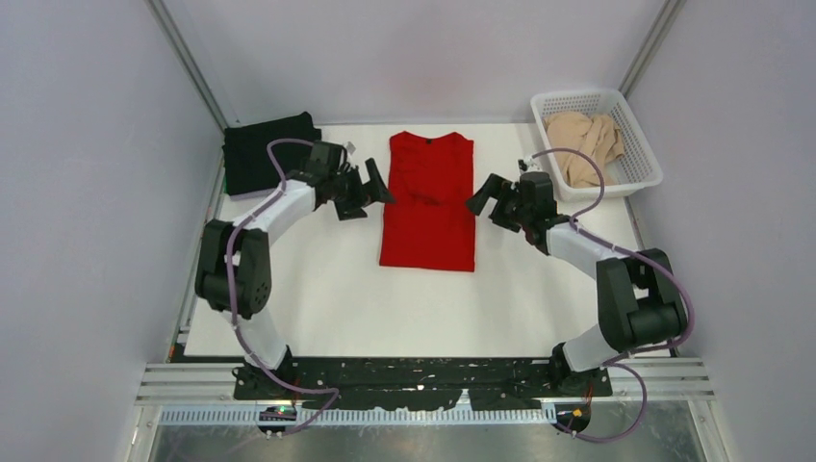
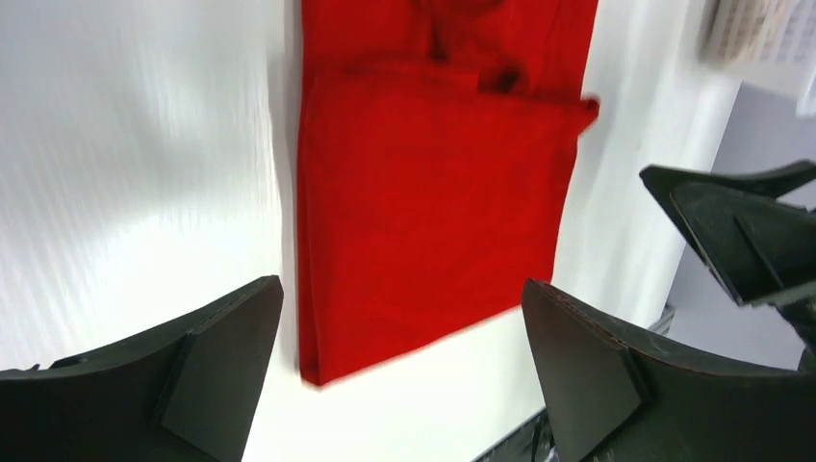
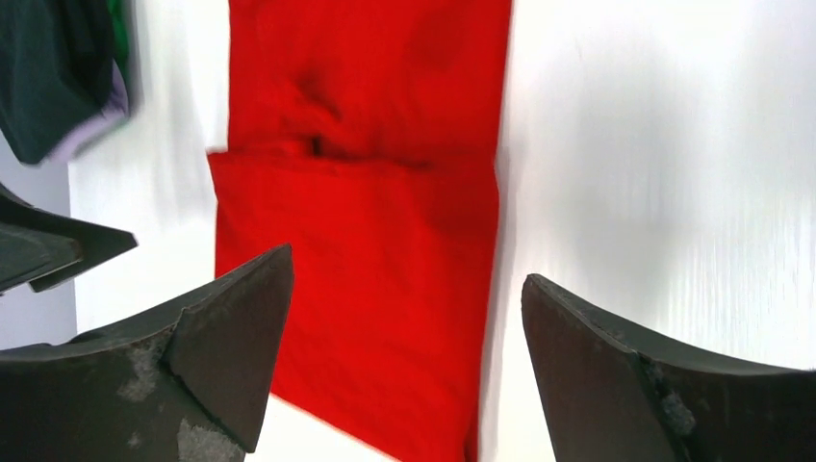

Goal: Fold and stack the t-shirts
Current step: Fold the folded rectangular tshirt in 1/3 of the way, then grab one side of the 2/3 rectangular tshirt with both arms

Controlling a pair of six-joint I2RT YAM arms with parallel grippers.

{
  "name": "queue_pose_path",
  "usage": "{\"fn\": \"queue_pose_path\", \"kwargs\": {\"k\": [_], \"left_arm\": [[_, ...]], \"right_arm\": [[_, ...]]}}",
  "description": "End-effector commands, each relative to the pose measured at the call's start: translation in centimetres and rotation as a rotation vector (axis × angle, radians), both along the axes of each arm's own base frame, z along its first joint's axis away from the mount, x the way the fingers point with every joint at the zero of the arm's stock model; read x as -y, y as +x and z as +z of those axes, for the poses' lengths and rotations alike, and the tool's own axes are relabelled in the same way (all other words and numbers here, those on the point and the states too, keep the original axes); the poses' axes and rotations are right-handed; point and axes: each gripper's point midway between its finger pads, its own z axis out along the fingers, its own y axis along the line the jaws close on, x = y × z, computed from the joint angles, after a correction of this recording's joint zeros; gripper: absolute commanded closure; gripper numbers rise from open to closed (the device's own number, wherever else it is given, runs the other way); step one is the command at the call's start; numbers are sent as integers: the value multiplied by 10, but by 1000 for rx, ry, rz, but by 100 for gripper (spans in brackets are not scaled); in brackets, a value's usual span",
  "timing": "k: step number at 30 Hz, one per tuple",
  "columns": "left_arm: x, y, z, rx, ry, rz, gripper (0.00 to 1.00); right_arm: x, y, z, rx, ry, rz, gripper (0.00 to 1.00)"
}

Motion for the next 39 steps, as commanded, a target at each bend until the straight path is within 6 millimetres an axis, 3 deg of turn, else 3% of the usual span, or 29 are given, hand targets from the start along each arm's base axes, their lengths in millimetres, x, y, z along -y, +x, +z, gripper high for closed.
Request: {"fn": "queue_pose_path", "kwargs": {"k": [1,2,3,5,10,12,18,24,28,35,37,39], "left_arm": [[-5,-52,7,39,14,-51,0],[-6,-65,-2,20,20,-54,0],[-10,-81,-15,-11,31,-57,0],[-13,-97,-28,-35,46,-53,0],[-17,-106,-48,-87,71,-30,5],[-18,-105,-56,-106,100,-19,13],[-9,-111,-74,-162,106,-49,38],[-7,-114,-86,-190,132,-51,50],[-3,-114,-92,-211,127,-63,59],[4,-110,-96,-221,126,-78,67],[5,-109,-98,-229,126,-81,73],[5,-109,-100,-237,131,-81,85]], "right_arm": [[-3,-49,-10,-32,-37,86,4],[-7,-58,-8,-27,-40,104,5],[-6,-74,-23,-70,-56,117,4],[-10,-96,-34,-102,-76,148,5],[-14,-123,-53,-152,-99,171,2],[-16,-124,-56,-162,-93,169,0],[-24,-124,-62,-177,-86,184,21],[-30,-128,-72,-211,-76,208,36],[-36,-129,-76,-226,-62,226,38],[-41,-134,-83,-255,-58,241,43],[-40,-137,-85,-264,-65,240,44],[-38,-138,-86,-267,-78,237,44]]}}
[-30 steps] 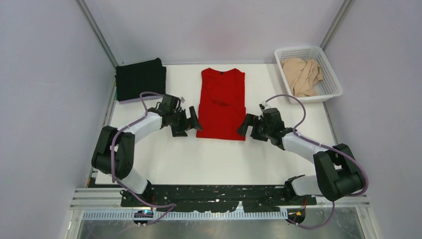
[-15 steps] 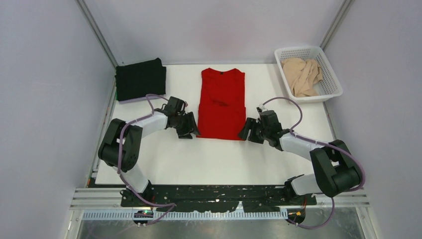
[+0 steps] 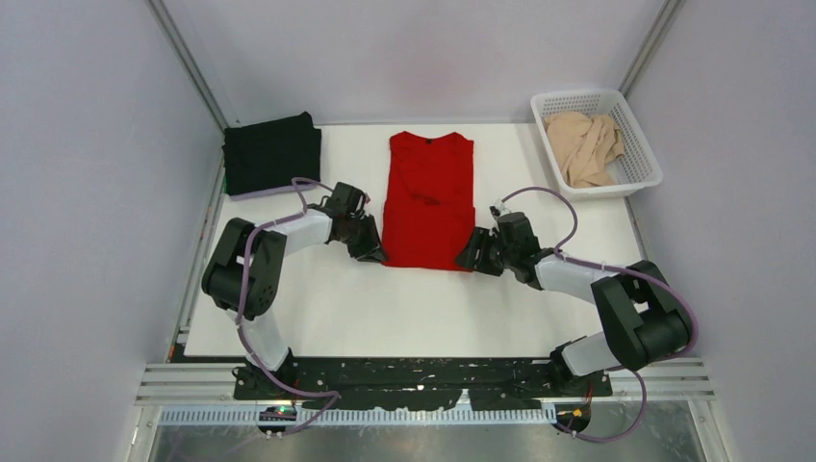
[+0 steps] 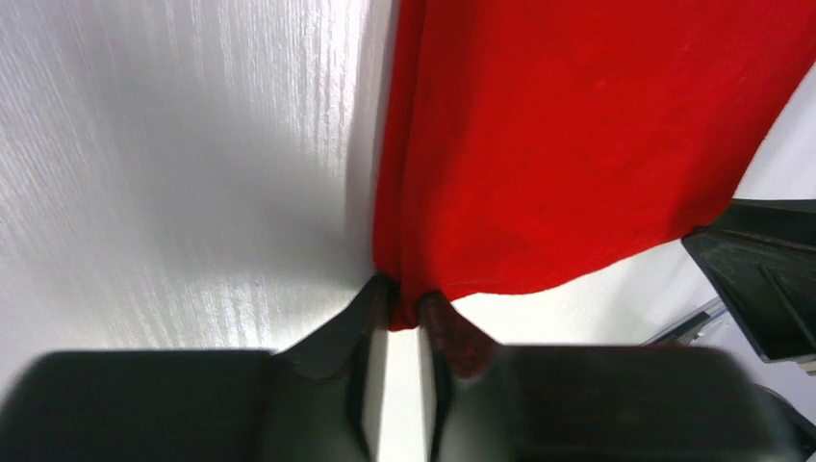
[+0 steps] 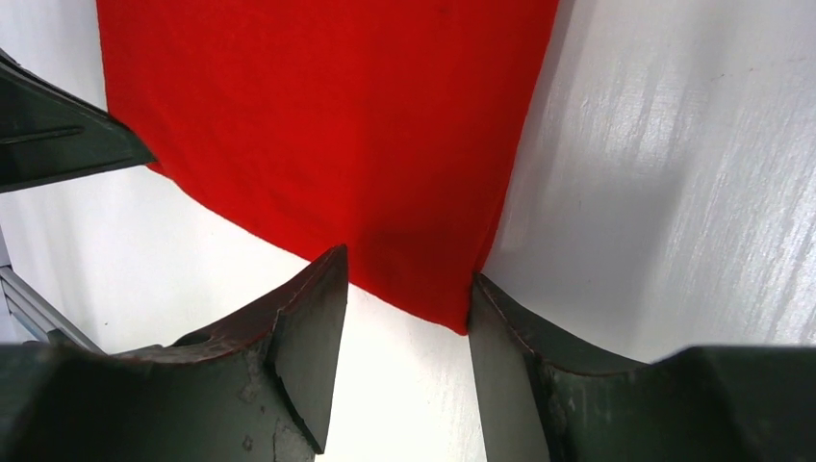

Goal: Fold and stack the t-shirts
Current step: Grab one side of the 2/3 rectangular tshirt with both arms

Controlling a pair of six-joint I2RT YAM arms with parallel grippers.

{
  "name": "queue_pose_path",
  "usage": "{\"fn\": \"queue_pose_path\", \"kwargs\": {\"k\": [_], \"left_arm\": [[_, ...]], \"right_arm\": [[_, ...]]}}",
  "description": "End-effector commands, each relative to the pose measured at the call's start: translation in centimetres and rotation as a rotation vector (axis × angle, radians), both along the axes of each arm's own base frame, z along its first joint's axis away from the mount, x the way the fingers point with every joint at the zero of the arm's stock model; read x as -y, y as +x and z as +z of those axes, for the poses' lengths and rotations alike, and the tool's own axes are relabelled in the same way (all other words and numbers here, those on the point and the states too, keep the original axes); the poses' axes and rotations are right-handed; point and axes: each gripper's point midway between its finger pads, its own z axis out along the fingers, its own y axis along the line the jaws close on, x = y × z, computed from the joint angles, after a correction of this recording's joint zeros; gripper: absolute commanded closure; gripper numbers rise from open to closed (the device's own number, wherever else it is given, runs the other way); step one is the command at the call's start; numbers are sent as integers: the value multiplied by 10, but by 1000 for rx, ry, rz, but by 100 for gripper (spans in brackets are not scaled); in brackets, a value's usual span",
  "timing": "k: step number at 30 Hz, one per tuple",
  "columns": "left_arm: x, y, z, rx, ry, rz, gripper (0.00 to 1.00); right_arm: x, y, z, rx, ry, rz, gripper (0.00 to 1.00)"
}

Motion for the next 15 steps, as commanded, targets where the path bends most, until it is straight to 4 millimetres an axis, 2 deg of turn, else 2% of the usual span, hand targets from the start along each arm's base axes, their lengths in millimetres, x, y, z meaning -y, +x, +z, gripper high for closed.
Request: {"fn": "queue_pose_path", "kwargs": {"k": [1,2,7,15], "left_arm": [[1,6,-9,-3,25,-3,93],[1,6,-9,-7,28,-2,100],[0,5,-7,15,28,-4,100],[-2,4,-2,43,43,-2,100]], "right_arm": [[4,-12,-14,-61,-44,2,44],[6,-14,-14,-64,-55,3,44],[16,-21,-16,-67,-123,-3,45],[9,-27,-17,-59,-152,30,51]]}}
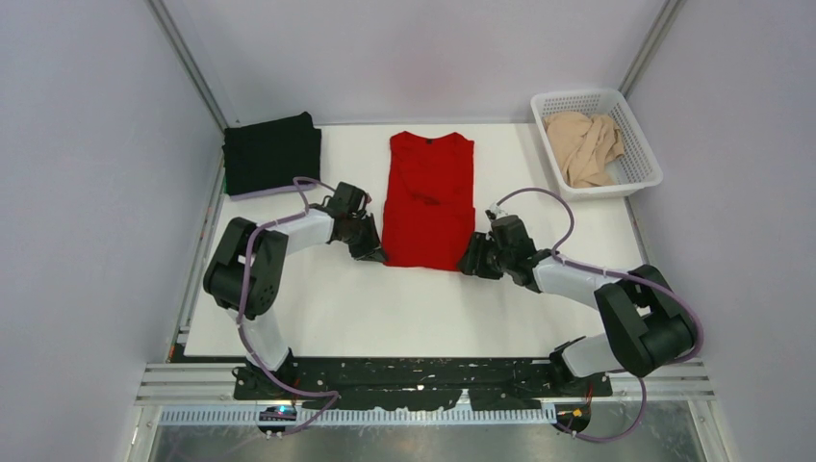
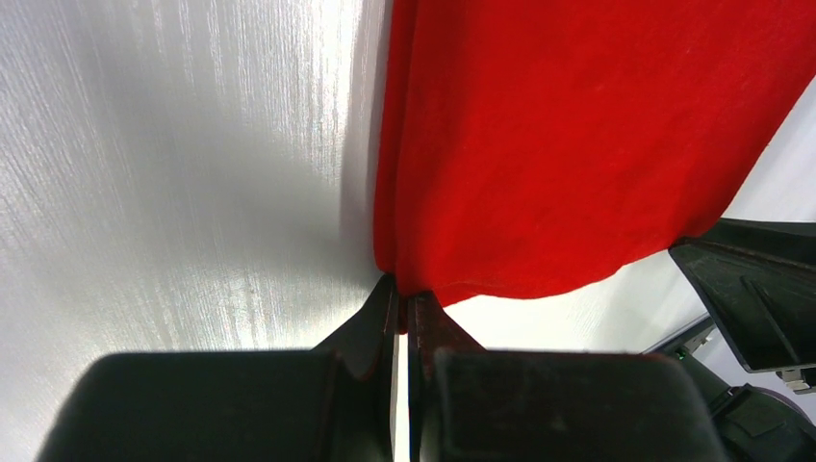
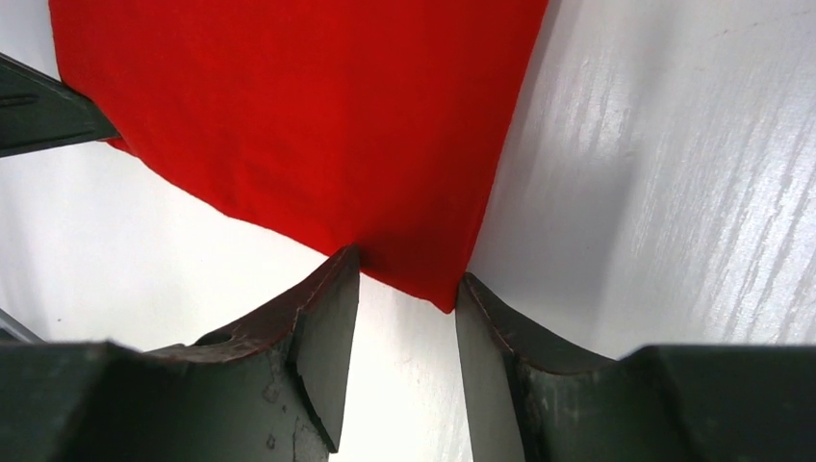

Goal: Fold and stack the t-shirts
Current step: Grab one side of the 2/3 rectangular tshirt with both arms

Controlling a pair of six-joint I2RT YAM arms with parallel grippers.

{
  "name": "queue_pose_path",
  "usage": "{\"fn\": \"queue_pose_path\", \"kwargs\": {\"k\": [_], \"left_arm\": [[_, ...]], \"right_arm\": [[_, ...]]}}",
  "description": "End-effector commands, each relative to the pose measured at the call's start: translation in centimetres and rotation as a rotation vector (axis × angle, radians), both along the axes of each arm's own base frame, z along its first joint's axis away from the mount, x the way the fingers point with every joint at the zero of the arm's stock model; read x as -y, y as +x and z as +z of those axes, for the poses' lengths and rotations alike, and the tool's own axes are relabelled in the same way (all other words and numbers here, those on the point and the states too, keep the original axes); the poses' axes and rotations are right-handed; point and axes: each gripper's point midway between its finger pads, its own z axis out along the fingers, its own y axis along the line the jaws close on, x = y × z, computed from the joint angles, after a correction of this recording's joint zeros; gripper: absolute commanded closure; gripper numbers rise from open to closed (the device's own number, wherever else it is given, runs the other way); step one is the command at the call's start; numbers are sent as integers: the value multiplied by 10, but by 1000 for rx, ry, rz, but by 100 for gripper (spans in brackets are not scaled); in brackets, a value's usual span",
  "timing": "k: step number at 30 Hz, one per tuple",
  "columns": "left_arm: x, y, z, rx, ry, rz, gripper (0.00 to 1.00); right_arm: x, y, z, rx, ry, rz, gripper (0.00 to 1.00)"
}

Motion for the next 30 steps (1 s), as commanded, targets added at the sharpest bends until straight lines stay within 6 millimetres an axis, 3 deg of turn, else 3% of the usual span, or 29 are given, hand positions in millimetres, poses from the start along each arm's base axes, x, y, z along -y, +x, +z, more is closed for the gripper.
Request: {"fn": "queue_pose_path", "kwargs": {"k": [1,5,8,10,12,15,18,25,26,30], "left_arm": [[-4,1,0,40,31,1,100],[-3,1,-2,35,29,0,100],[-3,-2,-2,37,27,0,100],[-5,-7,1,42,25,-2,100],[-10,-15,3,49,31,0,100],[-18,-37,4,59,38,4,100],[-24,-62,18,106,12,17,100],[-42,-148,49,187,25,-52,100],[-45,-157,54,197,17,-58,100],[-59,-180,80,264,-48,-35,100]], "right_arm": [[8,-16,-15,-56,-83,18,52],[5,-6,-19,-30,-85,5,65],[5,-2,-20,-6,-79,-18,80],[4,-5,-18,4,-70,-15,90],[1,-13,-12,15,-53,11,94],[-5,-37,-4,18,-5,95,95],[-20,-66,22,44,121,212,95],[-33,-150,62,38,292,451,95],[-34,-157,65,23,319,455,95],[-39,-177,106,94,452,517,95]]}}
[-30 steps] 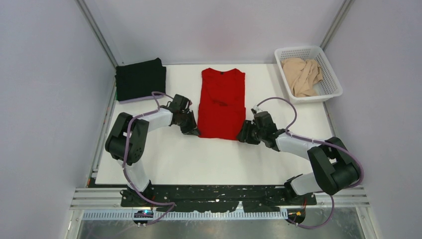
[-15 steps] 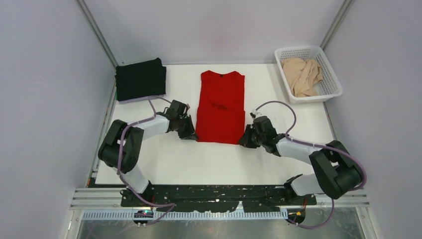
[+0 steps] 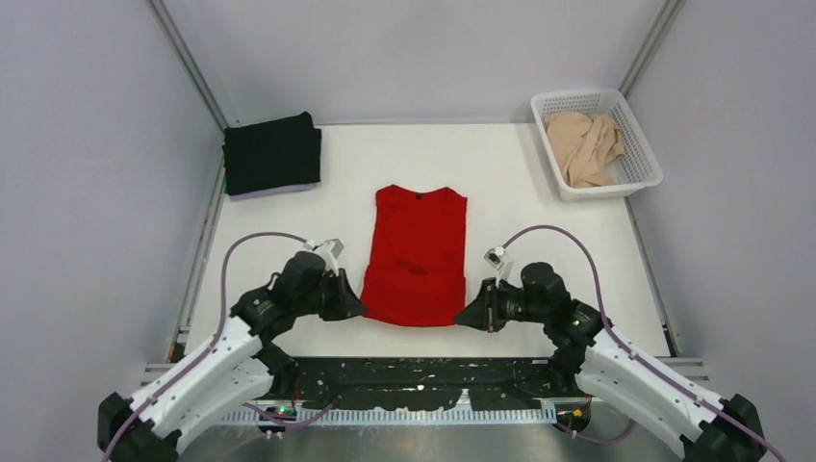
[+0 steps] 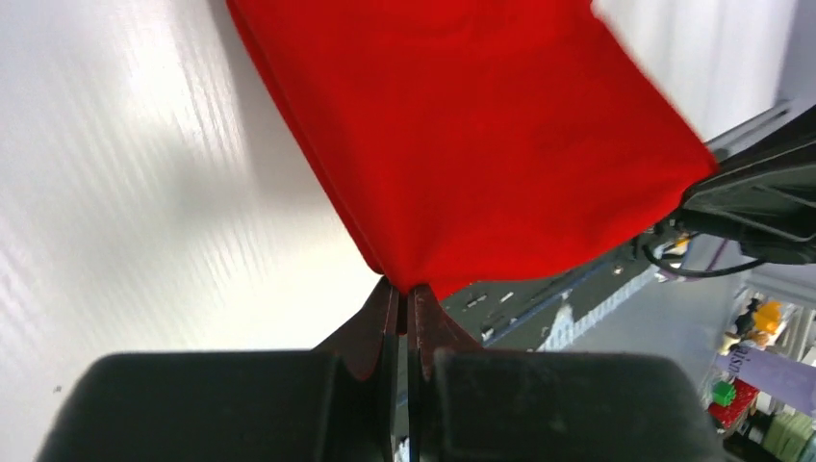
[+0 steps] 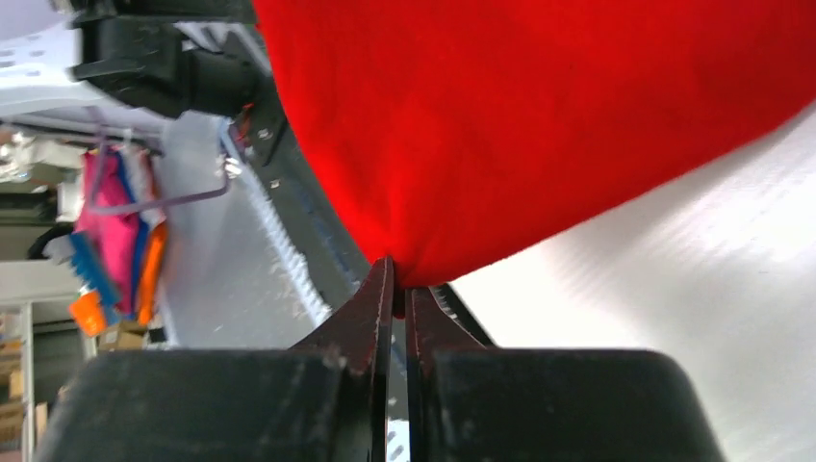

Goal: Fold and stack the t-shirts
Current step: Fold the long partially folded tshirt into a neat square

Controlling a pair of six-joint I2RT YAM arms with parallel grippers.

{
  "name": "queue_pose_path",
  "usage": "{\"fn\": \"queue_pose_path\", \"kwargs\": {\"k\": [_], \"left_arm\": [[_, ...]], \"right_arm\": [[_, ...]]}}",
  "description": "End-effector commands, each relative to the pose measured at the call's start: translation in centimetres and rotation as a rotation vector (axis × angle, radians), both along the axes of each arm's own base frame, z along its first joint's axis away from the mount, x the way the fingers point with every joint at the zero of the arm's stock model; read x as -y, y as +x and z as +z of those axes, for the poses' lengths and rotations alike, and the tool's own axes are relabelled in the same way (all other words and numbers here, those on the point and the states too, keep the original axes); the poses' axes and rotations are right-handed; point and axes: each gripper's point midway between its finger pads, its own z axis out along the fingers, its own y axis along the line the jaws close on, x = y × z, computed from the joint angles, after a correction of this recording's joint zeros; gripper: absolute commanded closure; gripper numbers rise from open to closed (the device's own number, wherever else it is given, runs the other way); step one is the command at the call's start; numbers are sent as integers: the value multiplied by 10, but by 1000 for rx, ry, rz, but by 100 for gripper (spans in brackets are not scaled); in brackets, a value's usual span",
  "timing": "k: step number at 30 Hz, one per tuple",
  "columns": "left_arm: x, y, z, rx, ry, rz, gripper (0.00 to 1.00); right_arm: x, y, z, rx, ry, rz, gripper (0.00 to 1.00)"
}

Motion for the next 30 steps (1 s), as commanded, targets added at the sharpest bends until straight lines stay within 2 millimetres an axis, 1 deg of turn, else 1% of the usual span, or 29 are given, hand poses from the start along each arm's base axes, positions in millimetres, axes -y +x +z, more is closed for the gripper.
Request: {"fn": "queue_pose_path", "kwargs": {"k": [1,3,4,6,9,12,14,17,18,19,20,21,22,23,27,30], "left_arm": [[-23,-27,12,8,-15,50,100],[-19,-27,29,69,-90,40,100],[-16,-26,39,109,-133,32,100],[-13,-21,54,162,-170,37,100],[-16,-5,70,226,-160,89,100],[-17,16,87,283,-131,133,100],[-16,29,95,307,-102,142,100],[-17,50,103,315,-50,170,100],[-16,58,105,309,-41,180,100],[-15,64,107,309,-45,183,100],[-14,71,108,306,-52,183,100],[-12,78,109,300,-59,186,100],[-11,84,111,295,-72,186,100],[-10,91,113,297,-79,182,100],[-11,120,119,296,-59,204,100],[-10,139,120,286,-46,204,100]], "right_arm": [[-5,-31,41,2,151,96,95],[-4,-29,56,72,188,87,95],[-3,-26,60,98,196,75,95],[-2,-17,66,140,206,30,95],[-2,-3,72,175,190,-19,95],[1,22,83,217,155,-102,95],[2,36,85,236,125,-133,95],[5,51,84,235,94,-160,95],[8,59,84,224,84,-180,95],[11,69,87,228,84,-205,95],[12,72,88,225,90,-203,95],[17,82,93,237,99,-232,95],[18,84,93,224,102,-228,95],[22,92,94,218,106,-246,95],[31,111,91,190,100,-270,95],[33,123,89,174,104,-268,95]]}}
